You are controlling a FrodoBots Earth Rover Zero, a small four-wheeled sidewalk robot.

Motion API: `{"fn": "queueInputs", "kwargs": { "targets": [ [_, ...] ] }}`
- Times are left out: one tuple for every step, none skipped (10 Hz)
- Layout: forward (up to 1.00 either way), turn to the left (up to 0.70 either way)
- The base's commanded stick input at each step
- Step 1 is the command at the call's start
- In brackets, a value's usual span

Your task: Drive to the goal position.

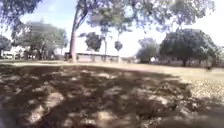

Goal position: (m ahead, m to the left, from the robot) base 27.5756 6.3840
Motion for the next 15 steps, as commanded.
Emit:
{"fn": "queueInputs", "kwargs": {
  "targets": [
    [0.70,0.00],
    [0.70,0.00],
    [0.70,0.00],
    [0.70,0.00],
    [0.70,0.00],
    [0.70,0.00],
    [0.70,0.00],
    [0.70,0.00],
    [0.70,0.00],
    [0.70,0.00],
    [0.70,0.00],
    [0.70,0.00],
    [0.70,0.00],
    [0.70,0.00],
    [0.70,0.00]
  ]
}}
